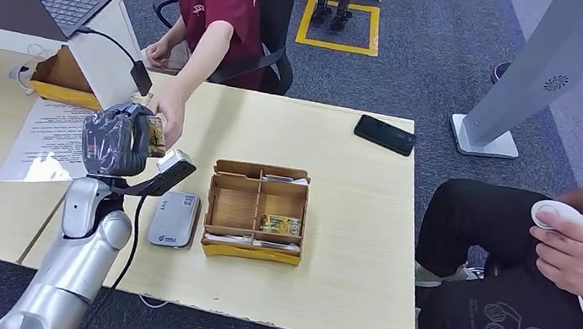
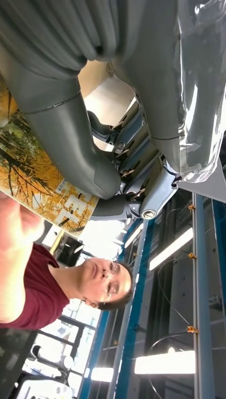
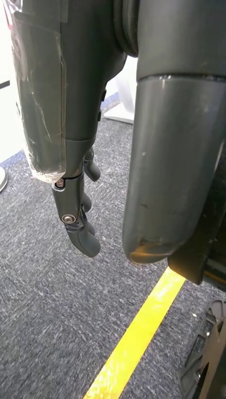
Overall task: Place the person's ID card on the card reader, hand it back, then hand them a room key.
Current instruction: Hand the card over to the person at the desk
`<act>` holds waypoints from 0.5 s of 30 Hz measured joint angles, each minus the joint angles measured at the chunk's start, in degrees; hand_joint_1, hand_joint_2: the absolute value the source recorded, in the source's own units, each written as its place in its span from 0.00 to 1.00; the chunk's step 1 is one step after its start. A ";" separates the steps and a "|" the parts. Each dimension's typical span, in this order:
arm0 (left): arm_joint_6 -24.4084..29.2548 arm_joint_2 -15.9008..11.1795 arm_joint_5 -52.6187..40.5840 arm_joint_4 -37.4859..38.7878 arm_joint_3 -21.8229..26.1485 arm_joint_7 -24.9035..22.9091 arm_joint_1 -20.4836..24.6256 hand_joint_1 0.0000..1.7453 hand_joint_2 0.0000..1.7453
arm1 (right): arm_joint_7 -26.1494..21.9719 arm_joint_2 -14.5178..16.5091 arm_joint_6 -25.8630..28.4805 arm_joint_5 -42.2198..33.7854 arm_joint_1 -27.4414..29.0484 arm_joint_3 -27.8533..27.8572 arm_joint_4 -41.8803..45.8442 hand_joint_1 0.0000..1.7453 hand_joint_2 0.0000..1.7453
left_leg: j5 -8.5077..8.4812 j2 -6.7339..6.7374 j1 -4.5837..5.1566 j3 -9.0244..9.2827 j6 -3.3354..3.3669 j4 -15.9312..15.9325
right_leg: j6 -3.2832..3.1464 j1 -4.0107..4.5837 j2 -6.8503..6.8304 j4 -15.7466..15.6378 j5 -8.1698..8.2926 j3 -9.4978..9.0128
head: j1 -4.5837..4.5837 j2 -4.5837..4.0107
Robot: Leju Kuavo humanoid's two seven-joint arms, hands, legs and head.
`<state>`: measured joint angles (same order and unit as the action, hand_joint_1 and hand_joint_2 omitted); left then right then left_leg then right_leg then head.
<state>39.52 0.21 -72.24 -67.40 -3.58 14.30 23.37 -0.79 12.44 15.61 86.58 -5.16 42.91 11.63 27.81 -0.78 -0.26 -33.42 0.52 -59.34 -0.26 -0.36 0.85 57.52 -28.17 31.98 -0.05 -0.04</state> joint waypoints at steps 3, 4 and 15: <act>0.01 0.40 0.04 1.58 1.55 0.71 0.41 0.84 1.00 | -0.51 0.00 0.05 0.00 -0.06 0.00 0.00 0.00 0.00 | 0.00 0.00 0.00 0.00 0.00 0.00 | 0.00 0.00 0.00 0.00 0.00 0.01 | 0.00 0.00; 0.02 0.50 0.02 1.95 1.94 0.88 0.47 0.81 1.00 | -0.63 0.00 0.06 0.00 -0.09 0.00 0.00 0.00 0.00 | 0.00 0.01 0.00 0.00 0.00 0.00 | 0.00 0.00 0.00 0.00 0.00 0.01 | 0.00 0.00; 0.08 1.61 -0.88 4.12 4.01 1.49 0.89 0.00 1.00 | -0.42 0.00 0.16 0.02 -0.16 0.00 0.00 0.00 0.00 | 0.00 0.00 0.00 0.00 0.00 0.00 | 0.00 0.00 -0.01 0.00 0.00 0.00 | -0.01 0.00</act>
<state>39.60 1.82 -73.12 -63.28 0.43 15.79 24.26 -1.21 12.44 15.76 86.60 -5.32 42.91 11.63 27.81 -0.78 -0.26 -33.43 0.52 -59.35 -0.26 -0.36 0.84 57.52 -28.17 31.98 -0.06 -0.04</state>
